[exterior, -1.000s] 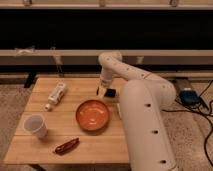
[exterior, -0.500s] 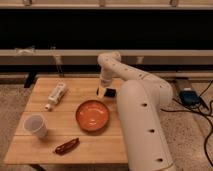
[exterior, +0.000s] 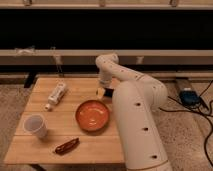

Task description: Place the eraser on the white sponge

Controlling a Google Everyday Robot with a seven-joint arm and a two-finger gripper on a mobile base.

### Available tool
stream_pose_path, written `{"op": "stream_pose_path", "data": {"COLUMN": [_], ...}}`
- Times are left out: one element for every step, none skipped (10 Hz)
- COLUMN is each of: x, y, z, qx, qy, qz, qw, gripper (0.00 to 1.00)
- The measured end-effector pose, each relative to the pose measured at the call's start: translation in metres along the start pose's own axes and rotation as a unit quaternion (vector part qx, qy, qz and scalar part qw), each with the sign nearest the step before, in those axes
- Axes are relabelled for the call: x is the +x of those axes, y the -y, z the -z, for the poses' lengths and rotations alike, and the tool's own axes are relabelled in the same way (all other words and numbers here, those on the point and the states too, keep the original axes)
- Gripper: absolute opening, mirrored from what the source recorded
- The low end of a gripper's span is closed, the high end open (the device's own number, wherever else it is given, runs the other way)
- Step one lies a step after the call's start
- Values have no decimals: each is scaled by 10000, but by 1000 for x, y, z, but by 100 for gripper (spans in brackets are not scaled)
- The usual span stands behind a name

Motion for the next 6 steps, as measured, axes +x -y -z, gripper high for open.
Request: {"op": "stream_pose_path", "data": {"x": [1,2,4,5,7,10], "y": [0,1,1,1,2,5], "z": [-1,-3,-4,-4,-3,1], "qx": [11,19,23,23,42,65], "qy": [-24,-45,-69,-76,-66,-36], "qz": [0,-2,-8,-18,-37,-61], "qw": [10000,10000,10000,10000,10000,10000], "gripper": [68,58,48,38,28,18]}}
